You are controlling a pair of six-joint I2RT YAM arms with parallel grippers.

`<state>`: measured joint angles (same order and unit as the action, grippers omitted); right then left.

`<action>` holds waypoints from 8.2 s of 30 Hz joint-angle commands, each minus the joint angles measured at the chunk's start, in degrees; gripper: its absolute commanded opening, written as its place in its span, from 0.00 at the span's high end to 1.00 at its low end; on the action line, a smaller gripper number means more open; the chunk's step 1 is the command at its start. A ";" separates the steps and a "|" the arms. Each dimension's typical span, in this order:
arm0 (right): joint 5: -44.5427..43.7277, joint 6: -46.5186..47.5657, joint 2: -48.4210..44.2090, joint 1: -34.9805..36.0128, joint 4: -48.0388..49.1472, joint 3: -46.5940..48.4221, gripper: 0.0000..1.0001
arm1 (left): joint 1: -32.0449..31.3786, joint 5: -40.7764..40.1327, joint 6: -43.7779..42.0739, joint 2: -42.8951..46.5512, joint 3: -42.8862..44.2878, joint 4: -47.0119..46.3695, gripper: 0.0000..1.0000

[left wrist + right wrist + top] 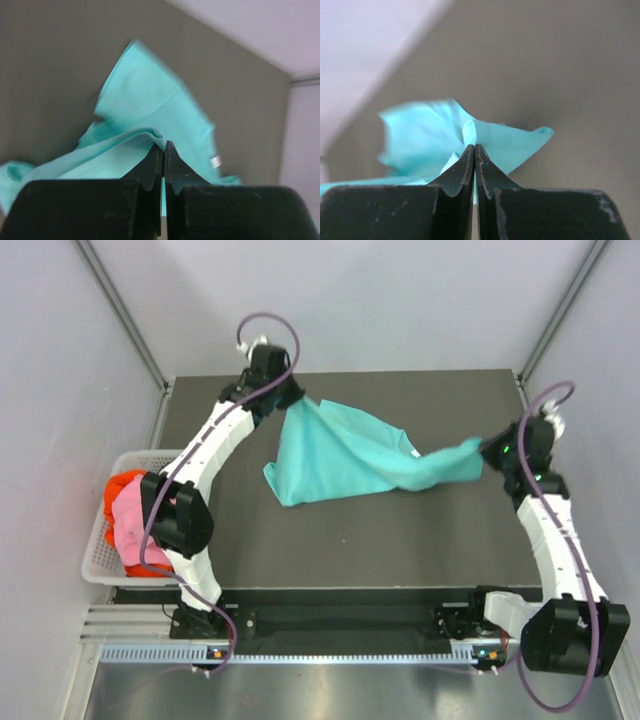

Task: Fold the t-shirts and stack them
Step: Flatten the tshirt out, then fold the tshirt

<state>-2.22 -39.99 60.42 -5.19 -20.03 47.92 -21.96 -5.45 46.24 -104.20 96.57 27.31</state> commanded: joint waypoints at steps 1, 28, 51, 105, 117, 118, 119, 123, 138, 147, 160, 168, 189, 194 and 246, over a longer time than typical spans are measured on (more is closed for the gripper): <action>1.94 2.55 5.72 -2.97 5.88 16.21 1.00 | 0.25 -0.44 -4.05 -1.16 23.39 2.82 1.00; 3.72 -3.87 -37.40 -5.80 -27.78 -26.03 0.90 | -10.74 12.66 13.44 51.65 -71.35 -14.30 1.00; -3.76 -14.06 -24.92 -5.80 -29.28 -20.15 0.46 | -10.83 14.59 6.67 48.04 -70.56 -15.01 1.00; -1.83 -0.35 -18.94 -5.97 -52.05 59.95 1.00 | -8.19 8.00 6.68 54.30 -10.36 11.19 1.00; 1.95 3.69 6.43 -5.88 -7.16 42.86 1.00 | -0.65 -2.82 -5.46 17.78 1.05 -1.29 1.00; 1.95 3.69 9.51 -5.97 -6.52 44.87 1.00 | 0.93 -0.55 -4.85 14.59 5.51 -2.25 1.00; 3.87 4.21 15.63 -5.97 -6.08 47.50 1.00 | 4.26 2.17 -3.80 11.34 8.34 -2.96 1.00; 6.87 6.23 30.95 -5.97 -8.87 71.91 1.00 | 9.21 13.00 0.51 -6.66 28.09 -3.25 1.00; 2.48 9.66 8.06 -9.31 -13.09 44.57 1.00 | 10.62 18.47 1.76 22.88 -10.47 -18.26 1.00; 0.89 6.15 -11.54 -9.40 -11.35 3.09 1.00 | 10.18 19.16 -0.45 40.65 -47.13 -17.47 1.00; -2.09 2.20 -17.62 -9.22 -19.43 -13.03 1.00 | 9.91 17.23 0.16 47.69 -71.43 -14.74 1.00; -0.78 0.79 -17.10 -9.14 -16.36 -14.96 1.00 | 9.91 18.55 0.78 43.30 -68.89 -12.63 1.00; -3.93 16.25 22.19 3.87 -3.96 9.46 1.00 | 9.91 11.17 -0.62 32.04 -59.57 -8.15 1.00; -4.64 20.03 26.49 4.75 -3.35 13.95 1.00 | 9.91 8.45 -1.06 31.26 -58.79 -7.62 1.00; -5.79 18.08 37.41 10.48 -16.43 32.68 0.61 | -6.60 -3.52 -1.86 29.41 -45.06 -0.94 0.56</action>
<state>-6.24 -11.33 102.32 6.87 -30.13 78.72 -28.21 -10.96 43.16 -75.85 51.99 27.31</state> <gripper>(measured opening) 0.378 0.438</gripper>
